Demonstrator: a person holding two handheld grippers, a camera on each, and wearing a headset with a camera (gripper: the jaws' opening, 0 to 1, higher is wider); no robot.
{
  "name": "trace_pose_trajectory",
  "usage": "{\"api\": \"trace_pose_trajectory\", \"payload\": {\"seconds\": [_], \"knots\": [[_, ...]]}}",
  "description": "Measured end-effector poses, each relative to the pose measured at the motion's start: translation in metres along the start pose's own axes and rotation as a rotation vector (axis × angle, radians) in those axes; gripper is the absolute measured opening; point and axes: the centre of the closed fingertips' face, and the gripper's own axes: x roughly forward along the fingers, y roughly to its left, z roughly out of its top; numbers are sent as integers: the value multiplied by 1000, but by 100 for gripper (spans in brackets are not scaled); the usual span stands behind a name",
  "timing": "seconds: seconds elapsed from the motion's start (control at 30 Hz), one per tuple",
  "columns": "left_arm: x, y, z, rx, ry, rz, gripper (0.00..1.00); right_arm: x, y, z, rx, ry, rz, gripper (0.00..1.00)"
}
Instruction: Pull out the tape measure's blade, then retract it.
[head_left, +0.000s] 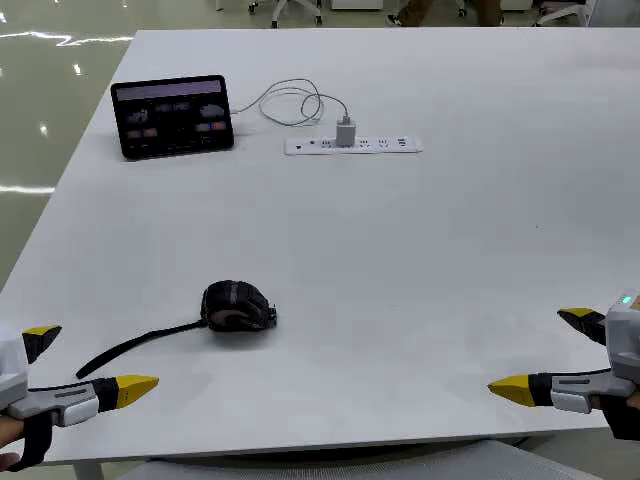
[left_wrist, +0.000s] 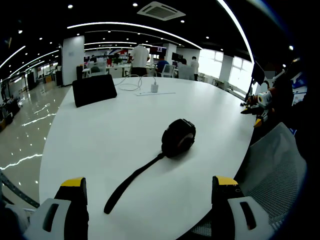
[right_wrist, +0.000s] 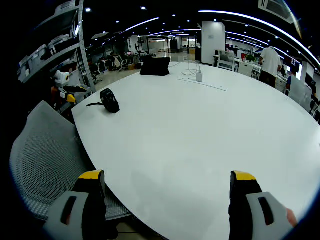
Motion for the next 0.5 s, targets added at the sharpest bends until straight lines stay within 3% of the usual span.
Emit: {"api": "trace_pose_trajectory", "payload": {"seconds": [0.5], "knots": [[2, 1, 2, -15, -6, -17, 100, 2, 0, 1, 4, 1, 2, 99]]}}
